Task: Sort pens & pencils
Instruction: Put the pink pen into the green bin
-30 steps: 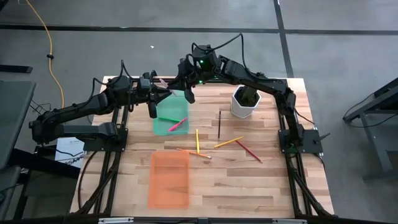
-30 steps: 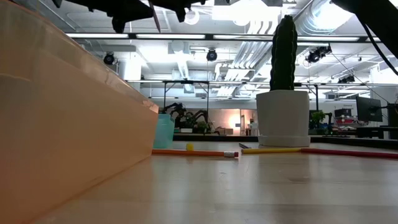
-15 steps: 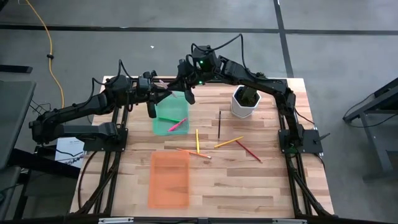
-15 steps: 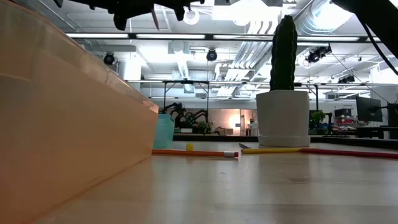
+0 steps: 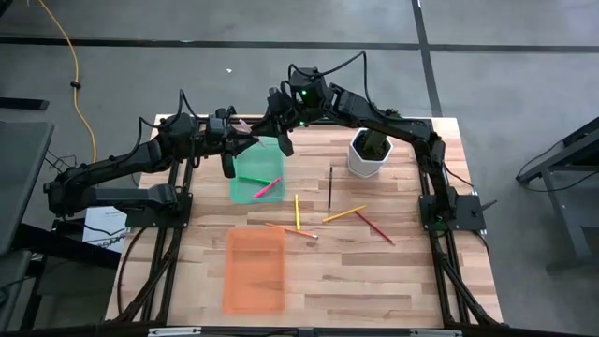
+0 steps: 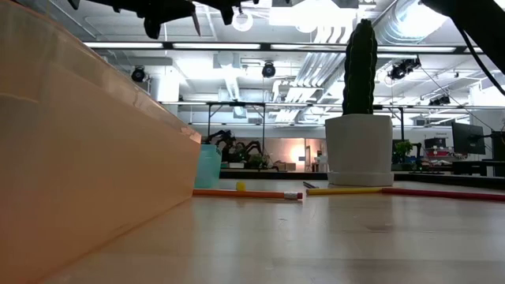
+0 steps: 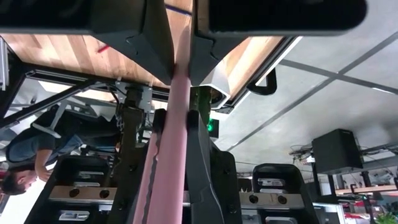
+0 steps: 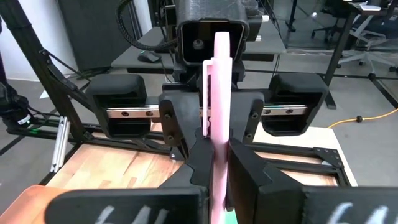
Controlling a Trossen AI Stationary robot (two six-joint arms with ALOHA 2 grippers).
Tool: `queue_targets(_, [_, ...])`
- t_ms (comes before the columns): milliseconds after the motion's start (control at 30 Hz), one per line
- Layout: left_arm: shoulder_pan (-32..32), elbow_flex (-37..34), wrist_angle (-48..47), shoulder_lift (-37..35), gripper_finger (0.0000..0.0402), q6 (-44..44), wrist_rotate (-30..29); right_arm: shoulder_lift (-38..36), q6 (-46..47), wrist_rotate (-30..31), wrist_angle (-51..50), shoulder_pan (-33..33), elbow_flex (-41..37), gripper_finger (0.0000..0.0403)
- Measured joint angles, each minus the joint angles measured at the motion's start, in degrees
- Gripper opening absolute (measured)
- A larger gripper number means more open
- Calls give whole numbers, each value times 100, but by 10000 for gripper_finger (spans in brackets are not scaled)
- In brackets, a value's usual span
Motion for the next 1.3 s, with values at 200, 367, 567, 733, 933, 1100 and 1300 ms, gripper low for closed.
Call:
queue_targets(200, [0,0,0,0,21,0,-4,2,1,-26,2,-2,0,16])
queue_targets(367, [-2,0,4,-2,32,-2,-2,2,61,-51,21,-2,-2,16])
queue_targets(567, [-2,0,11,-2,17,-4,-2,2,150,-101,54,-2,-4,21])
queue_targets(733, [-2,0,7,-2,28,2,-1,4,167,-149,62,-2,-4,50])
queue_targets(933, [-2,0,-5,0,22,2,-7,4,261,-167,83,-2,-4,84])
queue_targets(1100, [-2,0,-9,2,24,2,-7,4,265,-169,-8,-2,-4,101])
queue_targets(1300, [-2,0,-123,2,25,0,-7,4,256,-162,-322,-22,-4,110])
